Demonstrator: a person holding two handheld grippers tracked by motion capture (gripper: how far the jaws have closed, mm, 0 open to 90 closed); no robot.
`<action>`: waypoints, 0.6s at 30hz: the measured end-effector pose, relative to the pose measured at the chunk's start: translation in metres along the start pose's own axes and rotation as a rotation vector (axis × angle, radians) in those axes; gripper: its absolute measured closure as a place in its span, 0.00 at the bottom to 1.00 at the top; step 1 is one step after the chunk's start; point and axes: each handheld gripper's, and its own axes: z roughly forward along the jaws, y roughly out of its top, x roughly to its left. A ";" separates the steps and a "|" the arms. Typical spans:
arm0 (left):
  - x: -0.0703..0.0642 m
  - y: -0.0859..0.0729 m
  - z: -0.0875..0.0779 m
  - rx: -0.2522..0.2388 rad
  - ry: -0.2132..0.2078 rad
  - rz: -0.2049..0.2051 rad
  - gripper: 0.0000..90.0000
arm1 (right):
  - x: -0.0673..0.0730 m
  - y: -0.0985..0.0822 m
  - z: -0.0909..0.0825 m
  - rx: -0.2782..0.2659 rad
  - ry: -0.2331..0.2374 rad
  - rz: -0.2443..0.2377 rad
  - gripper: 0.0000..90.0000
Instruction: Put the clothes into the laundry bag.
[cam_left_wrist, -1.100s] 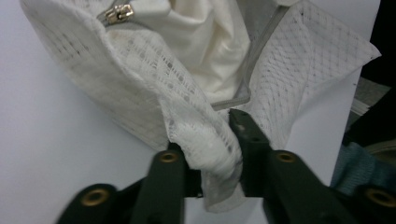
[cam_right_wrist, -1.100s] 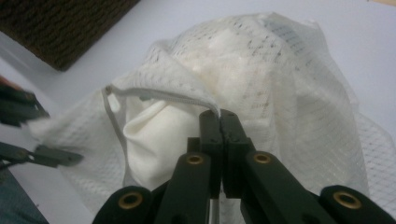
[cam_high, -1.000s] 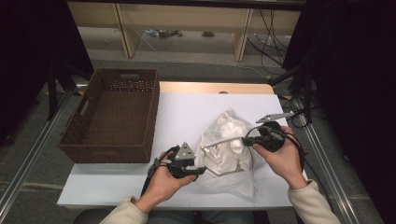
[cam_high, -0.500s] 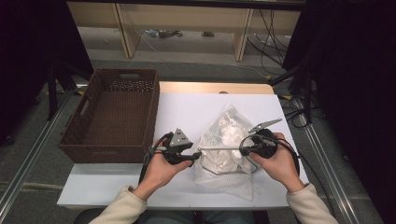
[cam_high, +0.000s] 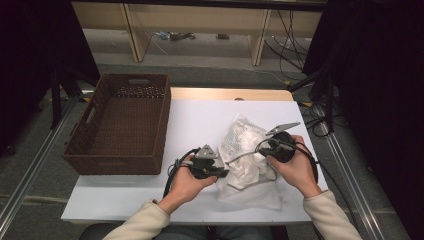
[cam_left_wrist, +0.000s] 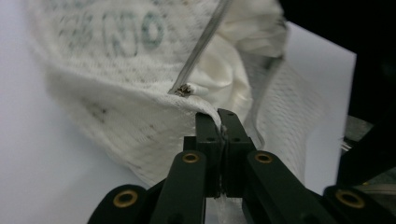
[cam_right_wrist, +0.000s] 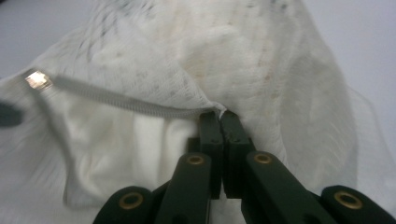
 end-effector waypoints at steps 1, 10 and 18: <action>-0.003 0.000 0.002 -0.005 -0.008 0.008 0.97 | -0.002 0.000 0.000 -0.006 -0.010 0.002 1.00; -0.002 -0.012 -0.015 0.008 0.062 0.000 0.79 | -0.002 -0.011 -0.008 -0.026 0.031 0.089 0.90; -0.001 -0.023 -0.041 -0.013 0.104 -0.022 0.58 | 0.014 -0.006 -0.055 -0.164 0.135 0.111 0.80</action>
